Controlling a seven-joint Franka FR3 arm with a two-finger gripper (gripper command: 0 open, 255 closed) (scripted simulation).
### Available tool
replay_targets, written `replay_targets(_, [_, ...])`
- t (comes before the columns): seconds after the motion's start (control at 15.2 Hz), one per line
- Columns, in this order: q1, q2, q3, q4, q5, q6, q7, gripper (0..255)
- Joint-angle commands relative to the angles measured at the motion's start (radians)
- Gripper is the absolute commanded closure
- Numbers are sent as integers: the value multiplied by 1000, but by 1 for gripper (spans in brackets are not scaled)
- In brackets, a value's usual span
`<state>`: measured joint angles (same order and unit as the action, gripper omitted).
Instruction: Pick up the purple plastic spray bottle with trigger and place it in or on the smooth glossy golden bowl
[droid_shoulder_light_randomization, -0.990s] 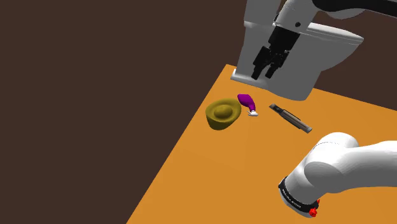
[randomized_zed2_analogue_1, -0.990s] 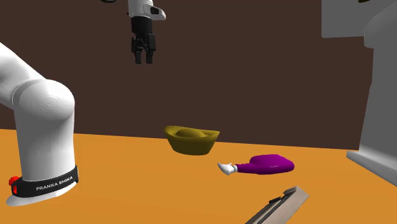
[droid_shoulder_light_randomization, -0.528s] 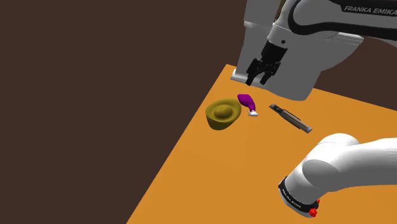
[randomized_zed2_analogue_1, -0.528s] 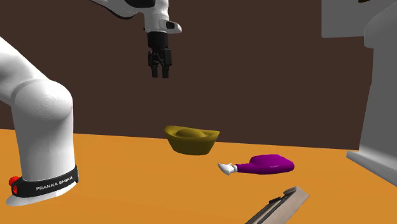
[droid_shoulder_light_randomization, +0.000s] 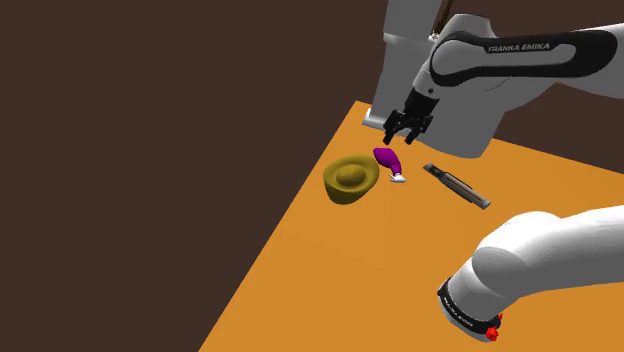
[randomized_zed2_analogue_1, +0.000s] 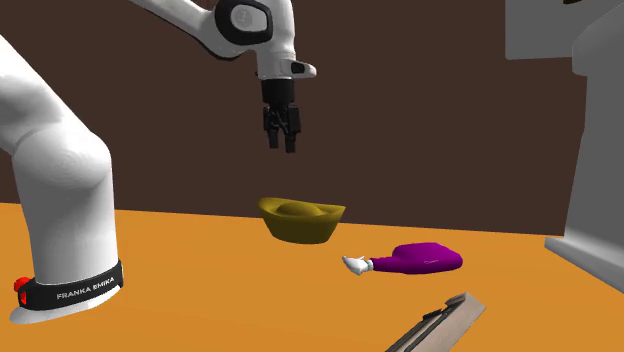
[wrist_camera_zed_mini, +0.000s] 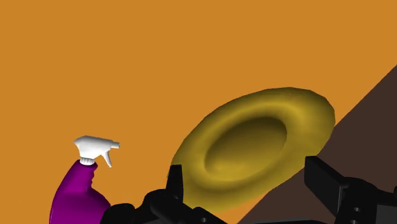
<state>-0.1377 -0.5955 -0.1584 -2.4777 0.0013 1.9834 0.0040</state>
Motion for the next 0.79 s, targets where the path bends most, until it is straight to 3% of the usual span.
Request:
replay_targets(0.0, [-14, 45, -20, 0, -6, 53, -4, 0])
replay_targets(0.73, [-75, 354, -160, 32, 23, 356, -76, 0])
